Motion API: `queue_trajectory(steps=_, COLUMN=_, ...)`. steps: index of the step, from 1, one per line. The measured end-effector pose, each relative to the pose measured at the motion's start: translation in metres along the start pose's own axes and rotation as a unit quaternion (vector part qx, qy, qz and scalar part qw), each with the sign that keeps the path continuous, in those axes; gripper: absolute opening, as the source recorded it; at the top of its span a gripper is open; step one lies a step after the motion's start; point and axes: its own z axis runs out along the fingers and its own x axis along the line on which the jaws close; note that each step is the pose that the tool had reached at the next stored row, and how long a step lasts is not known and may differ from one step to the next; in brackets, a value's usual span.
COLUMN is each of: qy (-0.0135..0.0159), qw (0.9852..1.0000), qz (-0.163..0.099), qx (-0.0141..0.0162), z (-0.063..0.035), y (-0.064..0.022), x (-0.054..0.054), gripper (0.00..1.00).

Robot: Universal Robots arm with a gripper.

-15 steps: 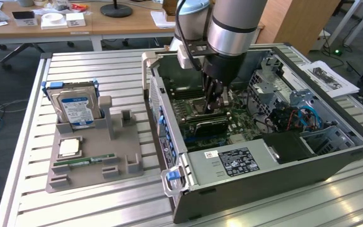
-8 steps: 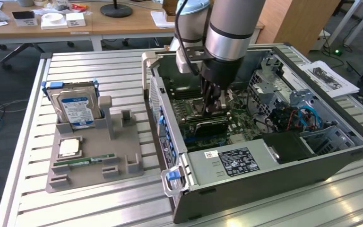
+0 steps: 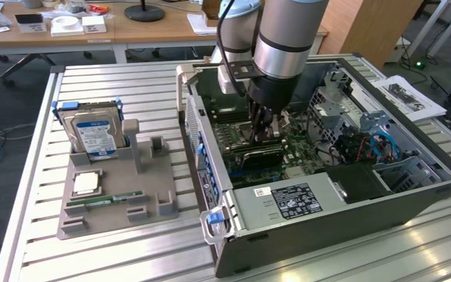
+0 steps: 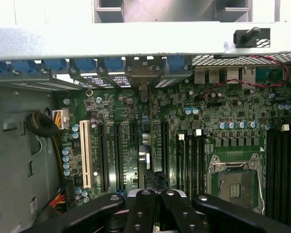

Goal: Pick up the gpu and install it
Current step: 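Press down on the gpu until it lock into place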

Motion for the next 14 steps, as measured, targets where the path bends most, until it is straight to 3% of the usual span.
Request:
queue_trajectory(steps=7, qy=-0.0002, qw=1.0, qz=0.0, qx=0.0001, z=0.0015, y=0.0001, x=-0.003, gripper=0.11)
queue_trajectory(steps=14, qy=-0.0001, qw=1.0, qz=0.0, qx=0.0001, z=0.0106, y=0.0004, x=-0.004, gripper=0.11)
